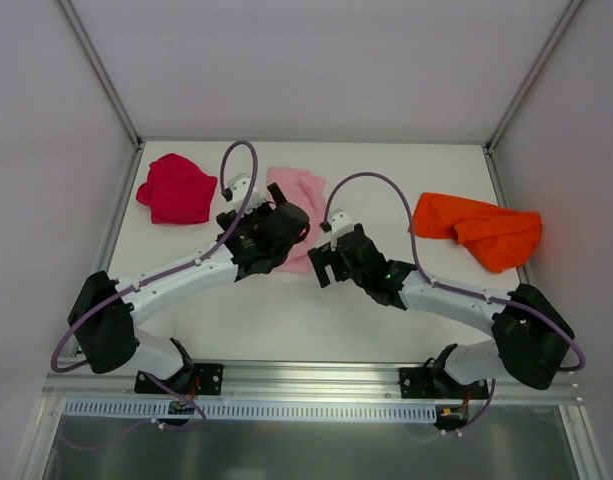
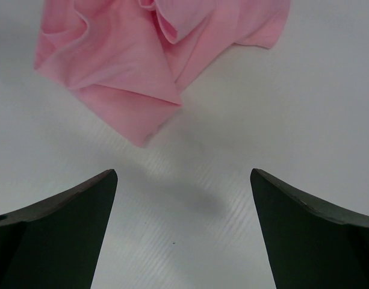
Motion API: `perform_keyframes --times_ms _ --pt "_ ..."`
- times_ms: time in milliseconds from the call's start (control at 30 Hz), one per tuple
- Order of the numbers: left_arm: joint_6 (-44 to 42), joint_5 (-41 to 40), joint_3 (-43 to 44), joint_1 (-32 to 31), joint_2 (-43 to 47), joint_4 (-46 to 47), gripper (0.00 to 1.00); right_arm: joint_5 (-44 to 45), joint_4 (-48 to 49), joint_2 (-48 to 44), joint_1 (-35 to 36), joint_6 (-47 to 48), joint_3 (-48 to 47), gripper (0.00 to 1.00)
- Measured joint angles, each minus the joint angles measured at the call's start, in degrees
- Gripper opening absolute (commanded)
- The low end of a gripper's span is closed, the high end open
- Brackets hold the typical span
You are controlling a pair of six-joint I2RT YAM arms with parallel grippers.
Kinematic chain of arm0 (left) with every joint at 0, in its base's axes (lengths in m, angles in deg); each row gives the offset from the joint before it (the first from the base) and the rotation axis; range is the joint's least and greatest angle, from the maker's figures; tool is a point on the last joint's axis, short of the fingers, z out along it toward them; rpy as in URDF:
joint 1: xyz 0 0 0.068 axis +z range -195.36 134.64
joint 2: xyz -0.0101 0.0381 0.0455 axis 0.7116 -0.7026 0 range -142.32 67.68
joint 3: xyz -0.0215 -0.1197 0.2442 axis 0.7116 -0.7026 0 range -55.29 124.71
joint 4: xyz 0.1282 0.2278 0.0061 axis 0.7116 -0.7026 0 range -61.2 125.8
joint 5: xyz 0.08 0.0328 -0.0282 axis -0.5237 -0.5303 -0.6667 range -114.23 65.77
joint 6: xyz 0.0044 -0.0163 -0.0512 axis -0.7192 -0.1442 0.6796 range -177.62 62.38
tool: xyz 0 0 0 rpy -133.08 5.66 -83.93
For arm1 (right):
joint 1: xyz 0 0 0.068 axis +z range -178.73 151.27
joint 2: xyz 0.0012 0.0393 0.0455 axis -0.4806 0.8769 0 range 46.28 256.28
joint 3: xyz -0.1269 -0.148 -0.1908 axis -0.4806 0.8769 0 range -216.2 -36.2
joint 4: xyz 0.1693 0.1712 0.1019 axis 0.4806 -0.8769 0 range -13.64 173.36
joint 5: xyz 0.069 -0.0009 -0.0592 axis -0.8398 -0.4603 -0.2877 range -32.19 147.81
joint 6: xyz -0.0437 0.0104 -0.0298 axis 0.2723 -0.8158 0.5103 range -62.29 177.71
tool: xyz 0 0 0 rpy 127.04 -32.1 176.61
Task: Fold and stack the t-shirts
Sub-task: Fold the folded rectangular tshirt in 1/3 of the way
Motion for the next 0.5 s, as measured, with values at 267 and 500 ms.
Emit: perform_keyframes --times_ms 267,500 --pt "38.3 -3.9 -2.5 -1.6 2.3 -35.3 0.99 -8.8 -9.2 11.8 -1.4 -0.2 -19.2 1.00" --pt "51.3 -4.4 -11.2 -1.9 12.3 -47.2 0.99 -15.6 -13.4 19.8 -5.6 -0.6 -22.1 1.00"
